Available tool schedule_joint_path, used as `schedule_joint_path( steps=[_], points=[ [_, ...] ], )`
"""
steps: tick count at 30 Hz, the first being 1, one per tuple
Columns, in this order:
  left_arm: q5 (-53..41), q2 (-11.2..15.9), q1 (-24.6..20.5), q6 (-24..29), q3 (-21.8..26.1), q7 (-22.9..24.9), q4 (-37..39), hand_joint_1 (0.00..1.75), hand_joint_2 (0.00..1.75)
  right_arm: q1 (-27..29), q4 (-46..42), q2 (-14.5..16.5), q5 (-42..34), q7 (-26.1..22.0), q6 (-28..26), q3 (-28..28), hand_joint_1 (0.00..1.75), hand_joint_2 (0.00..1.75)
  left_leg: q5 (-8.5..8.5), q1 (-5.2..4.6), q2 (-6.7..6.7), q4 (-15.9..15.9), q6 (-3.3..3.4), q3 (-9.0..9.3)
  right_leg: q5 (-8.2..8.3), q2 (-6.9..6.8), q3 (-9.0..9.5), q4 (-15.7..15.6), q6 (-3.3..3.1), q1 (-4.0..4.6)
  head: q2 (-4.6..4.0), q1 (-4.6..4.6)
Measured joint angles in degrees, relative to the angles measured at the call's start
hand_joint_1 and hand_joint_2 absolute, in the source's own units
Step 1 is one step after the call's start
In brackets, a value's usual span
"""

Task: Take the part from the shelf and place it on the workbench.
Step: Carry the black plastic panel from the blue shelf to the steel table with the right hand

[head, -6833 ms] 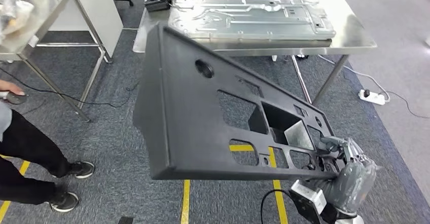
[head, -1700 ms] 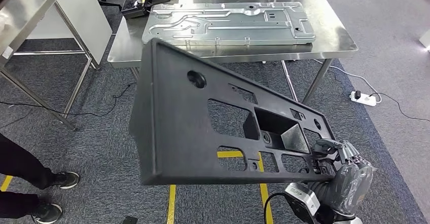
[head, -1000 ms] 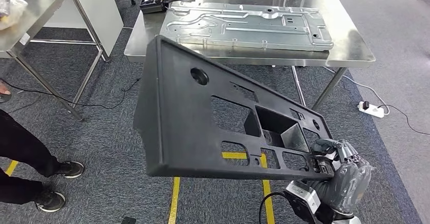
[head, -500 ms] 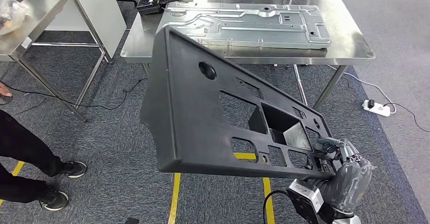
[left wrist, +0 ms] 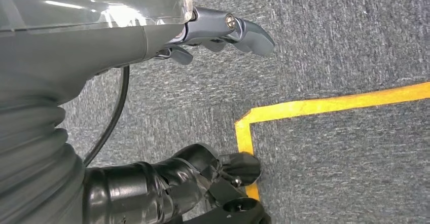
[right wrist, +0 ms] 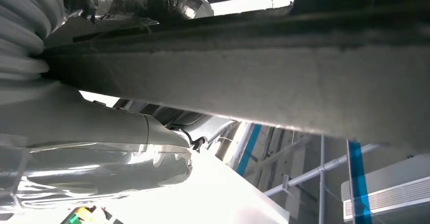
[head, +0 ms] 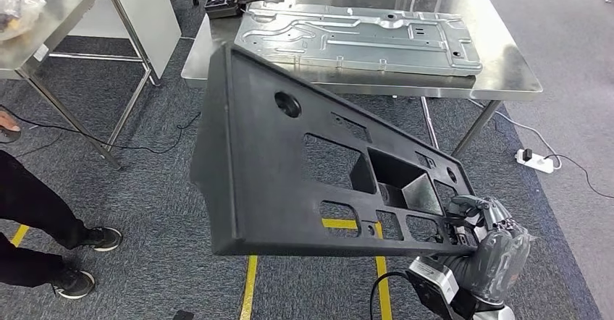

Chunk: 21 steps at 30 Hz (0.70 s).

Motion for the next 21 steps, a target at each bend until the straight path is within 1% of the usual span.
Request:
schedule_joint_path(
  steps=[1,2,3,5,7,8,9,11,12,13,14,15,16,17,18,19,20,21],
  points=[
    [0.0,0.0,0.0,0.0,0.0,0.0,0.0,0.0,1.75,-0.1,0.0,0.0,0.0,0.0,0.0,0.0,1.75,1.75,-0.21,-0.03,-0.06,0.1,-0.19,0.09,1.8,0.02,1.85,-3.9,-0.17,0.0,0.0,0.0],
    [0.0,0.0,0.0,0.0,0.0,0.0,0.0,0.0,1.75,-0.1,0.0,0.0,0.0,0.0,0.0,0.0,1.75,1.75,-0.44,-0.14,-0.12,0.4,-0.46,0.1,3.05,0.07,3.33,-7.3,-0.38,0.09,0.0,-0.01],
    [0.0,0.0,0.0,0.0,0.0,0.0,0.0,0.0,1.75,-0.1,0.0,0.0,0.0,0.0,0.0,0.0,1.75,1.75,-0.59,-0.24,-0.13,0.5,-0.73,0.05,3.55,0.12,4.18,-9.3,-0.6,0.2,0.0,-0.02],
    [0.0,0.0,-0.1,0.0,0.0,0.0,0.0,0.0,1.75,-0.2,0.0,0.0,0.0,0.0,0.0,-0.1,1.75,1.75,-0.73,-0.38,-0.14,0.5,-1.38,-0.02,3.45,0.22,4.33,-10.2,-1.1,0.45,0.0,-0.03],
    [0.0,0.0,-0.1,-0.1,0.0,0.0,0.0,0.0,1.75,-0.2,0.0,0.0,0.0,0.0,0.0,-0.1,1.75,1.75,-1.26,-0.31,-0.07,0.8,-1.99,-0.06,3.55,0.2,4.62,-10.6,-1.8,0.19,0.0,-0.04],
    [0.0,0.0,-0.1,-0.1,0.0,0.0,0.0,0.0,1.75,-0.2,0.0,0.1,0.0,0.0,0.0,-0.1,1.75,1.75,-2.18,-0.28,-0.01,2.2,-2.24,-0.55,3.59,0.13,4.85,-10.9,-2.19,0.02,0.0,-0.04],
    [0.0,0.0,-0.1,-0.1,0.0,0.0,0.0,0.0,1.75,-0.2,0.0,0.1,0.0,0.0,0.0,-0.1,1.75,1.75,-3.67,-0.2,0.06,4.7,-2.45,-1.69,3.59,0.05,5.06,-11.0,-2.53,-0.11,-0.01,-0.05],
    [0.0,0.0,-0.1,-0.1,0.0,0.0,0.0,0.0,1.75,-0.2,0.0,0.2,0.0,0.0,0.0,-0.1,1.75,1.75,-7.12,-0.06,0.12,12.4,-2.76,-5.43,3.42,-0.08,5.17,-11.0,-2.94,0.01,-0.01,-0.05],
    [0.0,0.0,0.0,-0.1,0.0,0.0,0.0,0.0,1.75,-0.2,0.0,0.2,0.0,0.0,0.0,-0.1,1.75,1.75,-8.0,0.0,0.13,15.5,-2.87,-7.14,3.33,-0.09,5.2,-11.0,-3.02,0.09,-0.01,-0.05],
    [0.0,0.0,0.0,-0.1,0.0,0.0,0.0,0.0,1.75,-0.2,0.0,0.2,0.0,0.0,0.0,-0.1,1.75,1.75,-7.72,0.03,0.13,16.7,-2.89,-8.0,3.23,-0.07,5.28,-10.9,-3.05,0.15,0.0,-0.05],
    [0.0,0.0,0.1,-0.1,0.0,0.0,0.0,0.0,1.75,-0.2,0.0,0.2,0.0,0.0,0.0,-0.1,1.75,1.75,-6.25,0.04,0.13,15.6,-2.82,-7.69,3.1,-0.02,5.45,-10.9,-3.03,0.2,0.0,-0.06],
    [0.0,0.0,0.1,-0.1,0.0,0.0,0.0,0.0,1.75,-0.2,0.0,0.2,0.0,0.0,0.0,-0.1,1.75,1.75,-4.0,0.03,0.13,12.4,-2.67,-6.38,2.93,0.02,5.7,-10.9,-2.95,0.23,0.0,-0.05],
    [0.0,0.0,0.1,-0.1,0.0,0.0,0.0,0.0,1.75,-0.2,0.0,0.2,0.0,0.0,0.0,-0.1,1.75,1.75,-1.88,-0.01,0.14,8.3,-2.41,-4.56,2.74,0.06,5.95,-10.8,-2.81,0.25,0.0,-0.04],
    [0.0,0.0,0.0,-0.1,0.0,0.0,0.0,0.0,1.75,-0.2,0.0,0.3,0.0,0.0,0.0,-0.1,1.75,1.75,-0.41,-0.14,0.15,4.6,-2.15,-2.9,2.57,0.09,6.1,-10.8,-2.6,0.36,0.01,-0.04],
    [0.0,0.0,0.0,-0.1,0.0,0.0,0.0,0.0,1.75,-0.3,0.0,0.3,0.0,0.0,0.0,-0.1,1.75,1.75,0.31,-0.26,0.16,2.2,-1.91,-1.86,2.48,0.1,6.12,-10.7,-2.35,0.44,0.01,-0.03],
    [0.0,0.0,0.0,-0.1,0.0,0.0,0.0,0.0,1.75,-0.3,0.0,0.3,0.0,0.0,0.0,-0.1,1.75,1.75,0.37,-0.41,0.14,1.1,-1.73,-1.41,2.43,0.11,6.07,-10.7,-2.09,0.5,0.01,-0.04],
    [0.0,0.0,0.0,-0.1,0.0,0.0,0.0,0.0,1.75,-0.3,0.0,0.3,0.0,0.0,0.0,-0.1,1.75,1.75,0.31,-0.52,0.12,0.9,-1.62,-1.39,2.46,0.11,6.02,-10.7,-1.8,0.57,0.01,-0.04],
    [0.0,0.0,0.0,-0.1,0.0,0.0,0.0,0.0,1.75,-0.3,0.0,0.3,0.0,0.0,0.0,-0.1,1.75,1.75,0.4,-0.4,0.1,0.7,-1.4,-1.35,2.44,0.11,6.05,-10.9,-1.5,0.62,0.01,-0.06]
  ],
)
